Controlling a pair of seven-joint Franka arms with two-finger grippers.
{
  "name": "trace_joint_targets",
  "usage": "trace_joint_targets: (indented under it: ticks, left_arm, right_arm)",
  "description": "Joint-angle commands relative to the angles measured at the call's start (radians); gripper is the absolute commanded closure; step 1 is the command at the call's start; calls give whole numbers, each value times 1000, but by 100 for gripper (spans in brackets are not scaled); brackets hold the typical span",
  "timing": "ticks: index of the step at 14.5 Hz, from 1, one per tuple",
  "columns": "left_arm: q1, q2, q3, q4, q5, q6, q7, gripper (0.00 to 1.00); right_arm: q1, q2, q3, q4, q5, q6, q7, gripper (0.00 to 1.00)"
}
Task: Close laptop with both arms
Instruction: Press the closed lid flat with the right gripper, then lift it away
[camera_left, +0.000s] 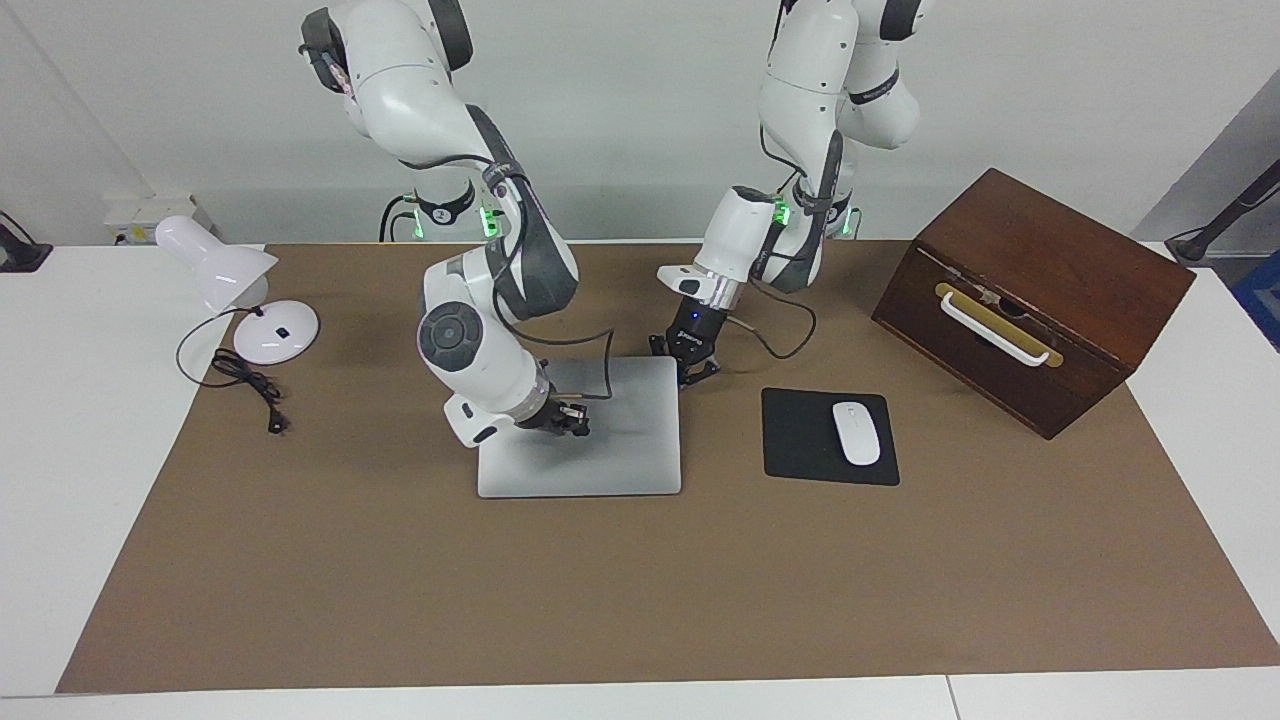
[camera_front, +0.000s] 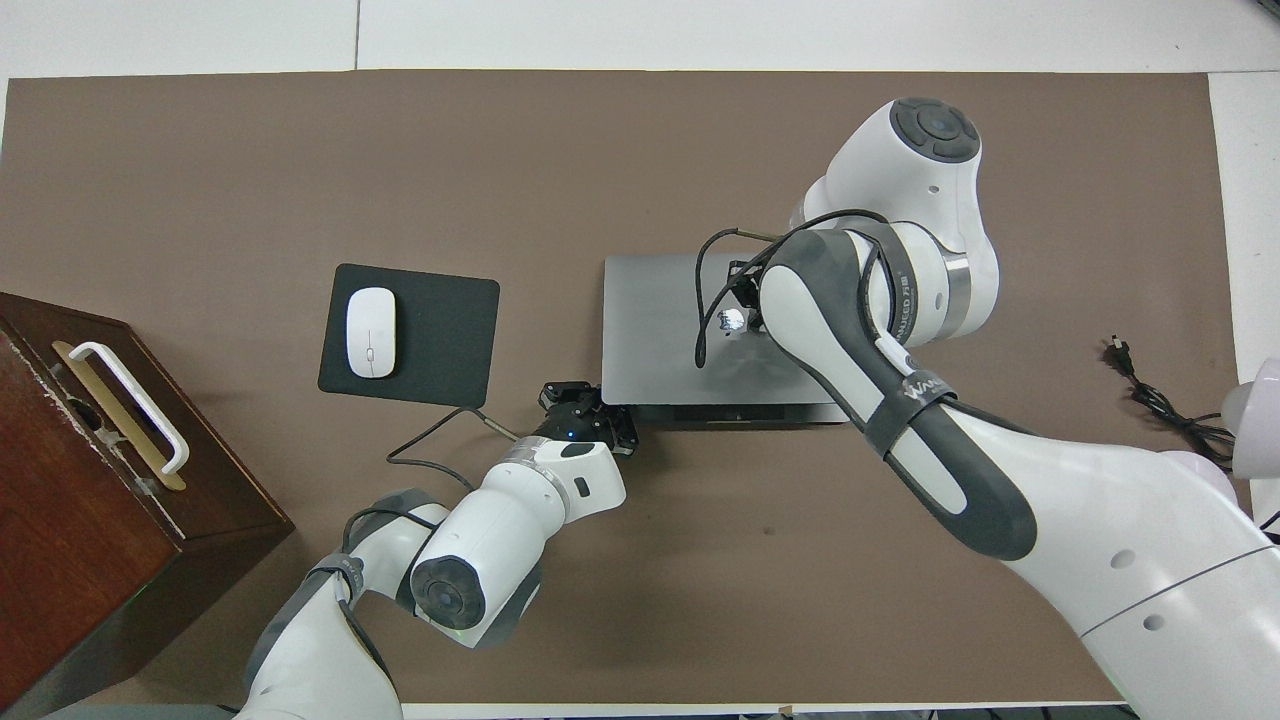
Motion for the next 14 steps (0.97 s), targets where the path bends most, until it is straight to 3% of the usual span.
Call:
trace_joint_targets:
  ticks: [1, 7, 14]
  left_arm:
    - [5, 54, 7, -37, 18, -11, 8, 100]
    - [5, 54, 7, -39, 18, -9, -5, 100]
    - [4, 20, 5, -37, 18, -6, -144, 100]
  right_arm:
    - [-16, -35, 8, -16, 21, -22, 15, 100]
    - [-21, -41, 5, 28, 21, -74, 19, 100]
    - [-78, -113, -6, 43, -1, -134, 18, 100]
